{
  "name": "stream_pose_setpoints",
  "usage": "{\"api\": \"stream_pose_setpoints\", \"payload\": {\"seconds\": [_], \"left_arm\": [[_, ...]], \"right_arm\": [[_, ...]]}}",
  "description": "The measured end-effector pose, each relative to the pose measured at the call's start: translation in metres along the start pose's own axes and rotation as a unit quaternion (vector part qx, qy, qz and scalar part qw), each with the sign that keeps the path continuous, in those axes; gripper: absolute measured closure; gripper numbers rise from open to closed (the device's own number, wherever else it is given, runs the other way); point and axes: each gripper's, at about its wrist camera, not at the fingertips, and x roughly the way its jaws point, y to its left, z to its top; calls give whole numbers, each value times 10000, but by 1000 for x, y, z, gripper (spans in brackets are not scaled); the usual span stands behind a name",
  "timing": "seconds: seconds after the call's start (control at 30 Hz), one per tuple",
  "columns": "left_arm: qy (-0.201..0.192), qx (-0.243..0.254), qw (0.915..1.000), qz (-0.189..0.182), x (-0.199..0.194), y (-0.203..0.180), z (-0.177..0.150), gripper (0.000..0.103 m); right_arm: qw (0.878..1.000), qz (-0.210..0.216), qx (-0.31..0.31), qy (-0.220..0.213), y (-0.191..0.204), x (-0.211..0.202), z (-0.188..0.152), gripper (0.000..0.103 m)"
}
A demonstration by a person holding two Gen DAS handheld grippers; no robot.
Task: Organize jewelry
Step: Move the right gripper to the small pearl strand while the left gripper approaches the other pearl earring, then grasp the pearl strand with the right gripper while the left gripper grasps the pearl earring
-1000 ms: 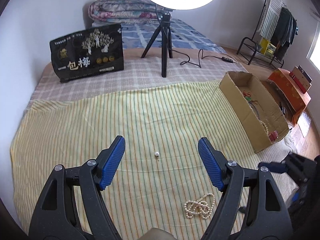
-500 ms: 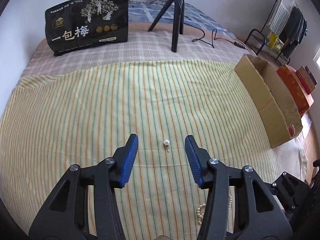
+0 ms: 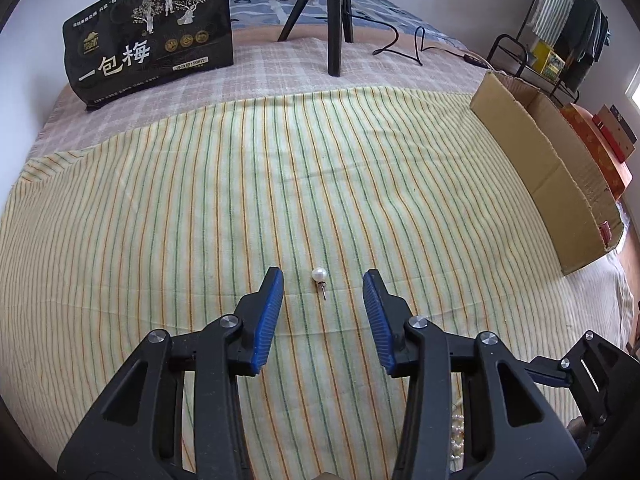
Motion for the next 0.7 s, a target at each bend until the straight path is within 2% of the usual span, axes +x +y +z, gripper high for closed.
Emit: {"api": "stream_pose_setpoints", "payload": {"seconds": [0.13,0.3,0.43,0.57,0.63,0.7], "left_arm": [[92,65,9999,-3,7,-3,-2,65],[101,45,9999,-9,11,-2,0,65],[106,47,9999,26,14,-1,0,72],[92,156,9998,62,14,-5,-1,89],[88,190,9998,63,15,-6,-1,96],[85,195,9998,68,15,-6,-1,96]], "right_arm": [[10000,23,-72,39,2,3,0,26],[10000,54,-22,33,0,7,3,26],[9999,35,-102,48,4,9,4,26],[9999,67,-110,38,3,9,2,26],[9999,141,-59,45,1,9,3,35],[9998,205,-53,47,1,9,2,44]]}}
